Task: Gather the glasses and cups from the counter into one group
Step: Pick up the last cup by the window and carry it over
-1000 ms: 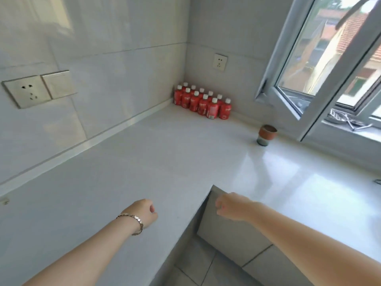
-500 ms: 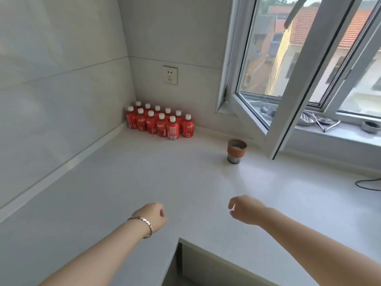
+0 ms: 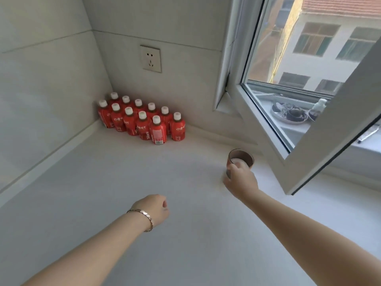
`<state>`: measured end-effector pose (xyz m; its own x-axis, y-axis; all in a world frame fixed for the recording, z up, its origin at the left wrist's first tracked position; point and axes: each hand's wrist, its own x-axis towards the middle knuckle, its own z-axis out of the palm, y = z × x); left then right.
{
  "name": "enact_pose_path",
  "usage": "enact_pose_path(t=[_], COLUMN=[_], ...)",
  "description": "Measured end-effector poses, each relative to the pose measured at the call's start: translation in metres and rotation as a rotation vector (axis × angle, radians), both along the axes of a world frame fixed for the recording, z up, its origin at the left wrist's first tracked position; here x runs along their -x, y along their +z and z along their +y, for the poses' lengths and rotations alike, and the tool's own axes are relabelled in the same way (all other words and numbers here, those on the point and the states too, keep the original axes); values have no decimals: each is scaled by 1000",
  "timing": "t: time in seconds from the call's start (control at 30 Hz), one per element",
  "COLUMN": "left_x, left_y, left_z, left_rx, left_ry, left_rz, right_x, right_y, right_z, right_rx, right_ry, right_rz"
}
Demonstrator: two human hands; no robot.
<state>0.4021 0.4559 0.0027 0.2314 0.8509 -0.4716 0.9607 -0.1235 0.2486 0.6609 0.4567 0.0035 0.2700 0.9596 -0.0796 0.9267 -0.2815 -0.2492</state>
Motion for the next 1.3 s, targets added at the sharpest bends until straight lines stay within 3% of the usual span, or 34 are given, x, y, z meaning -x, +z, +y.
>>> enact_pose_path(t=[0.07,0.23,0.43,0.63,0.77,1.0,1.3], left_x=[-7,-22,-35,-30,-7,68,193], left_y=[-8,-33,-54,-59,-48,-21,-5], left_z=[14,40,47,31,8,-71,-266], left_rx=[31,69,113,104,67,22,1], left_ry=[46,134,176,240,325,529,942], left_rz=[-12,-13,0,-27,-55,-54,-28], right_x=[-16,-57,-58,-58,-45,52,232], right_y=[-5,-36,-61,-56,-49,-21,24], right_z=[38,99,108,103,92,36,-96], right_rx=[-15,192,160,209,176,94,113], right_ry=[-15,-162,-294,-233,-56,471,1021], right_rz=[-18,-65,-21,-6,-6,30,48])
